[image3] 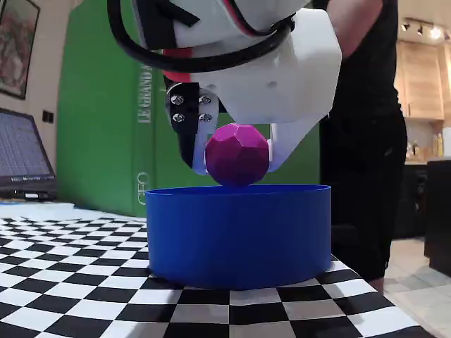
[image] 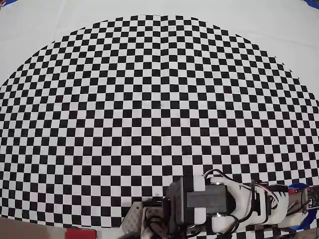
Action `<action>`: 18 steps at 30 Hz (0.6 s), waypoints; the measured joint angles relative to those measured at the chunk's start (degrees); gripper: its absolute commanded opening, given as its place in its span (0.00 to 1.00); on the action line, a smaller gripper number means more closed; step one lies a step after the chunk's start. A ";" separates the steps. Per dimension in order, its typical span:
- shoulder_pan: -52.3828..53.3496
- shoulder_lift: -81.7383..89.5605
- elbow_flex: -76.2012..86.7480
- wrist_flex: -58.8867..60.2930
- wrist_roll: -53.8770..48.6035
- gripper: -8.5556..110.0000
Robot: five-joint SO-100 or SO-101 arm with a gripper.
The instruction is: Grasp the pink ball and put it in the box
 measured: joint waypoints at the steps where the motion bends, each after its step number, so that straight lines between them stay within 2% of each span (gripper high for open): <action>1: 0.00 0.00 0.00 0.00 0.00 0.20; 4: 0.26 0.00 0.00 0.00 0.00 0.37; 5: 0.53 0.00 0.00 0.00 0.00 0.40; 18: 0.70 0.26 0.00 0.00 0.00 0.40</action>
